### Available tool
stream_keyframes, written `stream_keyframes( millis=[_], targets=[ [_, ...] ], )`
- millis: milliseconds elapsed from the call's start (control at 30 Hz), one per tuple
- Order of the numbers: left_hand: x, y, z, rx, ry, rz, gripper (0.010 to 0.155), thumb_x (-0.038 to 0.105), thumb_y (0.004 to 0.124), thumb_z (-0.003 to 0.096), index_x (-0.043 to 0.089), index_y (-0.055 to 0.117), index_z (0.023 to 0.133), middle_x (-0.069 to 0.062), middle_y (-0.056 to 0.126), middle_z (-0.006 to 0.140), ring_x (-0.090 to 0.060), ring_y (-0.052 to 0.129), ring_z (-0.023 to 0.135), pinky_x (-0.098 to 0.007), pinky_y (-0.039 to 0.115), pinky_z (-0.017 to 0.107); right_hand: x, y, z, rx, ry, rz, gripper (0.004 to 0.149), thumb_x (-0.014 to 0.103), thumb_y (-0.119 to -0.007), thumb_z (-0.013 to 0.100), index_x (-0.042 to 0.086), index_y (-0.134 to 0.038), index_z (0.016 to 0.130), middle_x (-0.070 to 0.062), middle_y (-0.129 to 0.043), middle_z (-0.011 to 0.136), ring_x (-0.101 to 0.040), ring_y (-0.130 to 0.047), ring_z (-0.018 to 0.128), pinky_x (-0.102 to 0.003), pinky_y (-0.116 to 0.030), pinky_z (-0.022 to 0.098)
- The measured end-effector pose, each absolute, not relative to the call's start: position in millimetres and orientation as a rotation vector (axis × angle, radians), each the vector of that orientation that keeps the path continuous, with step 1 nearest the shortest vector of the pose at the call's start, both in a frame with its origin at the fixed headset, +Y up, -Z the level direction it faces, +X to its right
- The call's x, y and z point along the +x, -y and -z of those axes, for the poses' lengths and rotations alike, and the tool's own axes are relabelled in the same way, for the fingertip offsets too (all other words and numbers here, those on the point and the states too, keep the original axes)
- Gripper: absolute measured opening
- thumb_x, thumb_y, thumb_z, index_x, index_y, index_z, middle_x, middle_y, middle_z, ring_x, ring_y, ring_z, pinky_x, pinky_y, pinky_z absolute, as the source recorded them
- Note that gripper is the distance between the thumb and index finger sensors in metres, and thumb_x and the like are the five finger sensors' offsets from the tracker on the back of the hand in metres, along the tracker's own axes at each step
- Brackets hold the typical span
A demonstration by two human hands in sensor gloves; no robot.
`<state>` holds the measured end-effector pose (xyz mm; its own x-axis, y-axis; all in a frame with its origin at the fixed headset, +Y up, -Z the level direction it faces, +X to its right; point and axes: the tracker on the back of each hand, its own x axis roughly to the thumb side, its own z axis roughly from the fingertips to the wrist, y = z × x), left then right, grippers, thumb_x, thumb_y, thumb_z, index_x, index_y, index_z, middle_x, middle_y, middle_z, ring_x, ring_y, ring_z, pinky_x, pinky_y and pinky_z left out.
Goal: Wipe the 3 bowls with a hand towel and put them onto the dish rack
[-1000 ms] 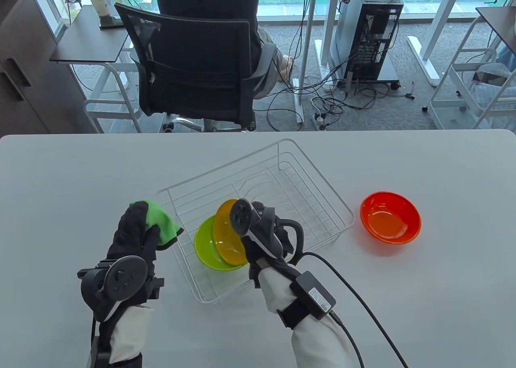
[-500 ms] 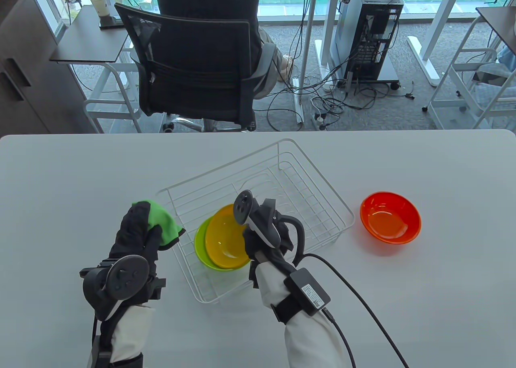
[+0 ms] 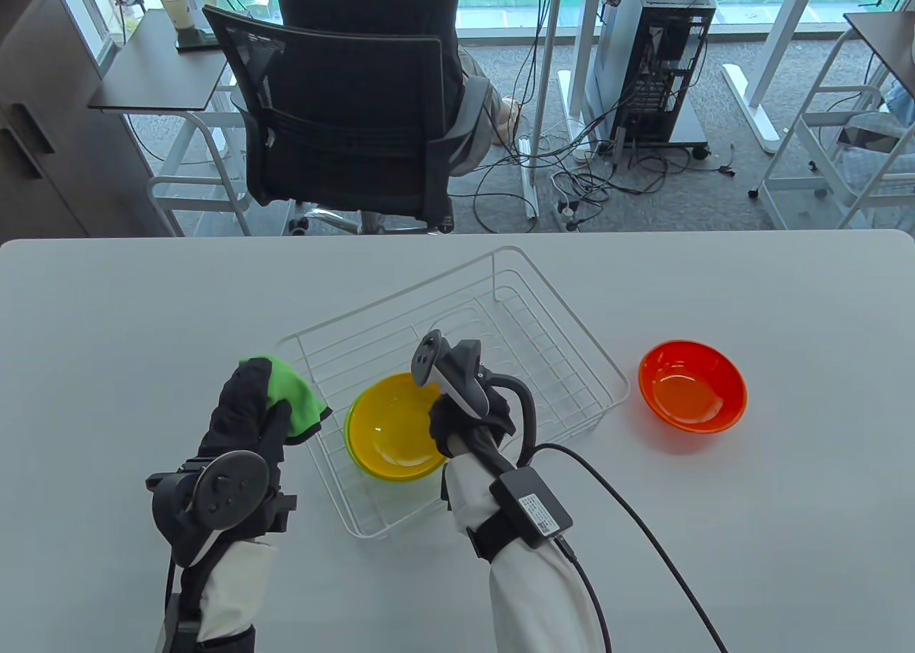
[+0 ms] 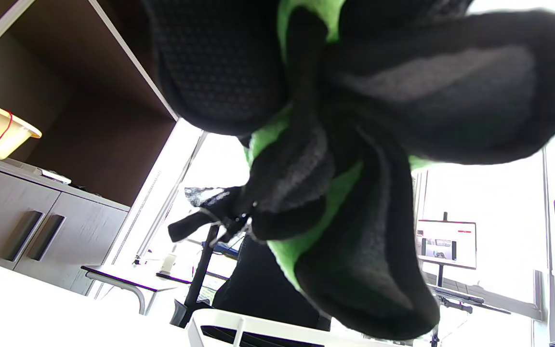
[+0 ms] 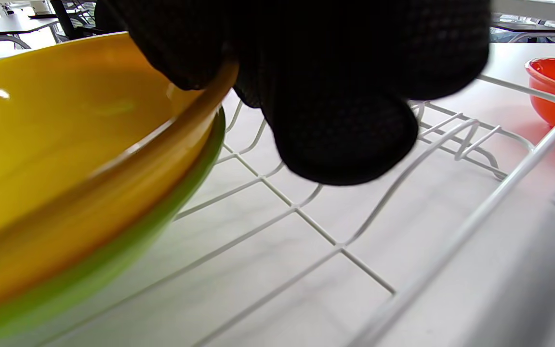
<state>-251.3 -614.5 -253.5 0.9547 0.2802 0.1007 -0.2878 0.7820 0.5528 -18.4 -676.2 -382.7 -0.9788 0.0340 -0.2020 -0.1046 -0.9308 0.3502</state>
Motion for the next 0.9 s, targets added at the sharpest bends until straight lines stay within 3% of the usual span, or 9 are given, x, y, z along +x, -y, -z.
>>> stream_keyframes(
  millis=[433,667,900],
  targets=[
    [-247.9,616.9,255.1,0.581,0.028,-0.289,0.061,0.028,0.085,0.0502,0.012,0.067,0.106,-0.022,0.084,0.098,-0.032,0.105,0.062,-0.033,0.094,0.041,-13.8,682.9,383.6,-0.249,-0.634,-2.981,0.050,0.032,-0.085,0.046,0.001,-0.089,0.084,-0.025,-0.096,0.068,-0.033,-0.108,0.031,-0.043,-0.088,0.025],
    [-246.4,617.8,254.9,0.583,0.036,-0.277,0.061,0.028,0.085,0.0501,0.012,0.067,0.106,-0.022,0.084,0.098,-0.033,0.105,0.062,-0.033,0.094,0.041,15.2,649.3,381.7,-0.231,-0.312,-2.946,0.050,0.034,-0.084,0.046,0.005,-0.086,0.087,-0.023,-0.094,0.071,-0.031,-0.108,0.038,-0.043,-0.088,0.030],
    [-246.2,618.6,254.9,0.585,0.036,-0.267,0.061,0.028,0.085,0.0503,0.012,0.067,0.106,-0.023,0.083,0.098,-0.033,0.105,0.062,-0.033,0.094,0.041,72.6,608.6,376.1,-0.345,0.099,-2.932,0.051,0.034,-0.083,0.046,0.007,-0.083,0.089,-0.021,-0.091,0.075,-0.032,-0.106,0.048,-0.044,-0.087,0.035]
  ],
)
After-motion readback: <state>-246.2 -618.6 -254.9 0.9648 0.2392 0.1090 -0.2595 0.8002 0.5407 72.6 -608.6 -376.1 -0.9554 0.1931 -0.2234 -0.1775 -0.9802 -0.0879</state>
